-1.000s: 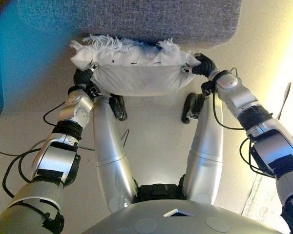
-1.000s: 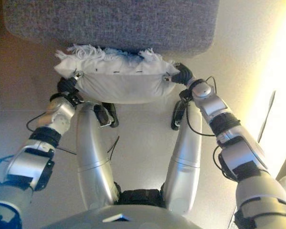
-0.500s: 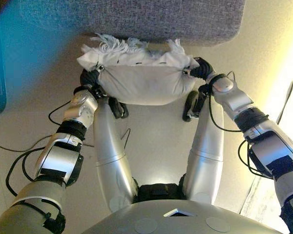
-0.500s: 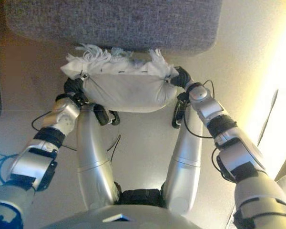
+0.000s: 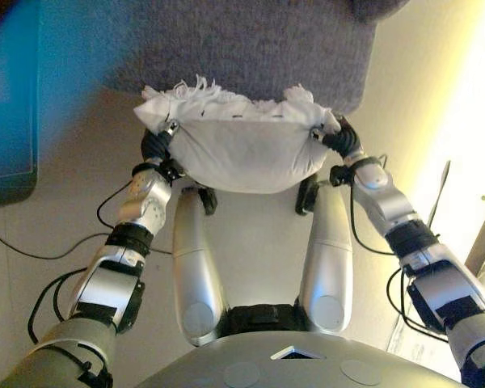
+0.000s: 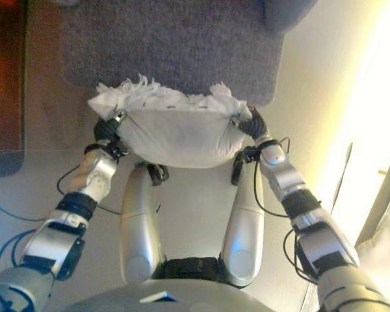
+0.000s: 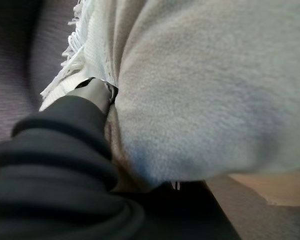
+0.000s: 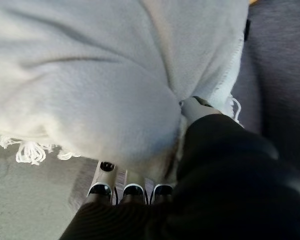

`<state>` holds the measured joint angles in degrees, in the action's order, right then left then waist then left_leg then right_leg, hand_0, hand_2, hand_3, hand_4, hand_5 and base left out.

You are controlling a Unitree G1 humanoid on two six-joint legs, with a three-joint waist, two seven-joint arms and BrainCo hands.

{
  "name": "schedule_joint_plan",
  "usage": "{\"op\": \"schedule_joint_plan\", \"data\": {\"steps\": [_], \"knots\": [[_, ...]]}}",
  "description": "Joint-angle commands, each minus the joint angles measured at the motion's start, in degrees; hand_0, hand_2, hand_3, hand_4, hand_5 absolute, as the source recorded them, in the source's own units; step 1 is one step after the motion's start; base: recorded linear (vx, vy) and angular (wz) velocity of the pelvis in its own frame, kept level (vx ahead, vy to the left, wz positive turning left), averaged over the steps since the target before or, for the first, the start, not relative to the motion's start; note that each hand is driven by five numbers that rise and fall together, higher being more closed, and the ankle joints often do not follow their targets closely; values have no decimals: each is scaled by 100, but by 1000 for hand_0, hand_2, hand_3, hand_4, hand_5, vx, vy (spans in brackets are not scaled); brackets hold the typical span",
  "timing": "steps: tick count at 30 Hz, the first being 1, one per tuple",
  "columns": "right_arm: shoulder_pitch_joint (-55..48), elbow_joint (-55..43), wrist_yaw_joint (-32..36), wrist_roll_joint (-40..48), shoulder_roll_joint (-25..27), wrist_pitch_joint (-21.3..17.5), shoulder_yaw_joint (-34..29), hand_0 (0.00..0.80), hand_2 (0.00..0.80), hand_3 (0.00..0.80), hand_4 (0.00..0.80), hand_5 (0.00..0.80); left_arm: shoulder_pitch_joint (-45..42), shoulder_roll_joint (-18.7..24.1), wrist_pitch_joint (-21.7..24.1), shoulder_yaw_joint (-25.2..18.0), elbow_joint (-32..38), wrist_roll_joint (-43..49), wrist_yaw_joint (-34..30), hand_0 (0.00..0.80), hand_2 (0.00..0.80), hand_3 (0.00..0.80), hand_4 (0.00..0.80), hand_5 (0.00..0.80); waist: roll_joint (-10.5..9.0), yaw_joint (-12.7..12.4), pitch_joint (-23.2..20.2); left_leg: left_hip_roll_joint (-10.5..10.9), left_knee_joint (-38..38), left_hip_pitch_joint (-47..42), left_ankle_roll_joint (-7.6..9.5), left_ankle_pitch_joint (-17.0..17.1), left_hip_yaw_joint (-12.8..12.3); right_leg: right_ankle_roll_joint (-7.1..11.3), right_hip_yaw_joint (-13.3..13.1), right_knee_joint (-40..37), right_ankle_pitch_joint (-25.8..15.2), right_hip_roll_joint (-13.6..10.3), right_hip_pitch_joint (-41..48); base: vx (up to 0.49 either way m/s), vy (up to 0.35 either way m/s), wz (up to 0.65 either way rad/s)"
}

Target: Pick up the cushion and take it to the sofa

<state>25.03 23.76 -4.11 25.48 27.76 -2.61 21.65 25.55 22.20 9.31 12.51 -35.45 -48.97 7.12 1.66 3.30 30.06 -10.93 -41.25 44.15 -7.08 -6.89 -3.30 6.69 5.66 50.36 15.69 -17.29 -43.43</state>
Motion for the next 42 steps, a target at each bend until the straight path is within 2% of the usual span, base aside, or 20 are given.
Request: {"op": "schedule_joint_plan", "data": {"steps": [1,5,8,9,11,12,17,21,27,30,32,34,35,37,38,40,42], "knots": [[-272,-902,418,550,-332,-699,-392,800,800,800,800,800,-71,-161,479,-136,987,115,-580,800,800,800,800,800,-163,-160,-971,188,672,-732,101,108,-143,153,82,-1825,-1351,-133,828,310,-25,9],[-815,-1189,790,693,-492,-910,-682,800,800,800,800,800,-512,-240,535,-270,1282,277,-762,800,800,800,800,800,-223,-237,-1247,363,1363,-1480,147,257,-148,230,296,-2562,-1497,-159,1608,194,-8,-5],[-1104,-1216,992,829,-589,-927,-832,800,800,800,800,800,-735,-247,593,-303,1453,689,-544,800,800,800,800,800,-260,-256,-1487,406,1897,-2129,179,357,-273,283,498,-3227,-1652,-127,2312,176,-5,9],[-1223,-1194,1043,999,-657,-855,-864,800,800,800,800,800,-824,-268,527,-306,1500,780,-487,800,800,800,800,800,-270,-268,-1612,415,2095,-2389,175,391,-380,298,660,-3516,-1718,-112,2647,174,-17,6],[-1372,-1117,1066,1021,-795,-827,-861,800,800,800,800,800,-916,-319,469,-275,1464,830,-525,800,800,800,800,800,-287,-253,-1770,415,2389,-2685,179,489,-603,319,860,-3854,-1847,-122,2988,168,2,12],[-1461,-1027,997,1021,-916,-776,-830,800,800,800,800,800,-1012,-380,394,-230,1429,863,-533,800,800,800,800,800,-275,-272,-1911,441,2773,-3099,214,548,-686,358,906,-4134,-1915,-64,3319,202,24,17],[-1615,-895,828,1182,-1198,-587,-695,800,800,800,800,800,-1267,-453,132,-70,1338,1150,-477,800,800,800,800,800,-269,-344,-2472,544,3675,-3990,283,724,-811,418,976,-4748,-2060,116,4040,212,43,5],[-1677,-827,847,1129,-1237,-298,-698,800,800,800,800,800,-1377,-419,-51,-124,1310,1177,-474,800,800,800,800,800,-277,-398,-2681,590,3882,-4388,306,699,-842,426,1040,-4892,-2042,155,4423,155,43,1],[-1710,-811,815,1300,-1297,-131,-798,800,800,800,800,800,-1448,-412,-415,-236,1356,1152,-514,800,800,800,800,800,-280,-496,-2866,698,4026,-4673,373,620,-797,407,1095,-4813,-2000,75,4705,96,95,4],[-1681,-793,706,1326,-1310,-92,-882,800,800,800,800,800,-1354,-420,-503,-196,1289,1236,-624,800,800,800,800,800,-299,-493,-2903,851,4036,-4726,491,536,-764,425,1022,-4464,-2131,-66,4662,47,147,5],[-1647,-765,652,1319,-1315,-96,-948,800,800,800,800,800,-1254,-422,-525,-130,1252,1271,-682,800,800,800,800,800,-289,-487,-2898,954,4007,-4707,600,486,-698,412,903,-3946,-2259,-179,4511,14,191,13],[-1643,-813,579,1311,-1295,-111,-1008,800,800,800,800,800,-1133,-396,-588,-81,1238,1297,-742,800,800,800,800,800,-242,-451,-2842,1038,3945,-4700,720,415,-598,345,621,-3100,-2380,-284,4149,13,182,18],[-1650,-824,563,1318,-1285,-119,-1014,800,800,800,800,800,-1105,-389,-596,-69,1228,1307,-755,800,800,800,800,800,-219,-439,-2849,1042,3926,-4673,742,412,-572,317,561,-2978,-2424,-268,4059,29,179,25],[-1703,-842,507,1358,-1224,-180,-1024,800,800,800,800,800,-1025,-370,-586,-28,1155,1316,-819,800,800,800,800,800,-162,-363,-2769,1112,3818,-4701,818,340,-453,217,255,-2241,-2432,-165,3725,54,153,43],[-1733,-858,483,1398,-1185,-194,-1024,800,800,800,800,800,-1016,-371,-575,-9,1133,1316,-841,800,800,800,800,800,-146,-305,-2744,1135,3791,-4731,840,313,-399,180,88,-2101,-2434,-14,3610,81,91,39],[-1799,-813,459,1481,-1121,-242,-1050,800,800,800,800,800,-973,-388,-613,56,1089,1312,-889,800,800,800,800,800,-165,-178,-2746,1226,3771,-4789,885,278,-267,151,-134,-2257,-2479,329,3458,137,25,18],[-1869,-758,495,1504,-1104,-281,-1094,800,800,800,800,800,-973,-416,-672,119,1087,1376,-896,800,800,800,800,800,-232,-82,-2739,1321,3779,-4889,880,241,-189,161,-162,-2783,-2485,458,3491,194,-57,37]]}}
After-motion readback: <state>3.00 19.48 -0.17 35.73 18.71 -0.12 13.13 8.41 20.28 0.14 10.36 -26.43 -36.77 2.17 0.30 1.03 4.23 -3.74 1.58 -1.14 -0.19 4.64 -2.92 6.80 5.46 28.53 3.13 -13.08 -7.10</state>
